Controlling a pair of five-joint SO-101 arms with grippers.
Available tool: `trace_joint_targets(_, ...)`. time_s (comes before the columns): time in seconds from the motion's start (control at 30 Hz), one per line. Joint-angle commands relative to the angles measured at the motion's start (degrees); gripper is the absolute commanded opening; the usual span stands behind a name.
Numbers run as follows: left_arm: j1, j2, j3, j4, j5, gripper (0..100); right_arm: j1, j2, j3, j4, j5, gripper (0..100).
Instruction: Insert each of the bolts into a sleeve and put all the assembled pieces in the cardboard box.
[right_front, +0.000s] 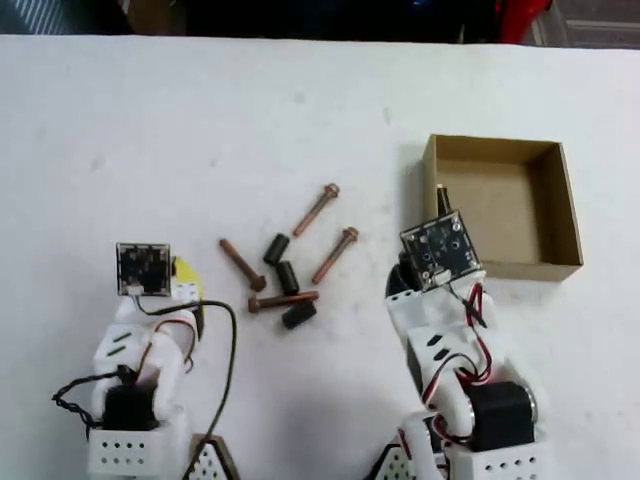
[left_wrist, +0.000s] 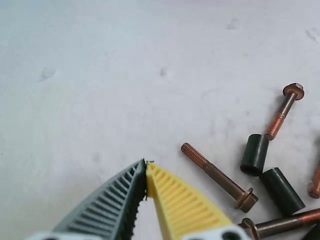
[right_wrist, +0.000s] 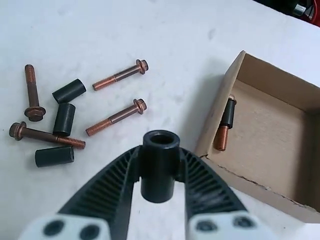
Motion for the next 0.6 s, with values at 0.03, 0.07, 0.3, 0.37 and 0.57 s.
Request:
trace_joint_targets(0.03,0.0,-0.7,-0.1,-1.6,-0.5,2,0.1,-4.3,3.7,-3.9,0.1,1.7)
trace_joint_targets(0.07,0.0,-0.7,-0.1,-1.6,-0.5,2,0.1,-5.5,4.8,-4.4,0.1,1.7)
trace_joint_targets(0.3,-0.3,-0.7,-0.1,-1.0,-0.5,2,0.1,-15.3,10.2,-4.4,-1.8,1.6)
trace_joint_targets(0.37,-0.4,-0.7,-0.1,-1.0,-1.3,2,0.1,-17.3,11.3,-4.4,-1.8,1.6)
trace_joint_targets(0.57,0.0,-0.7,-1.6,0.9,-14.4,2,0.2,-20.7,14.9,-4.4,-1.8,1.6)
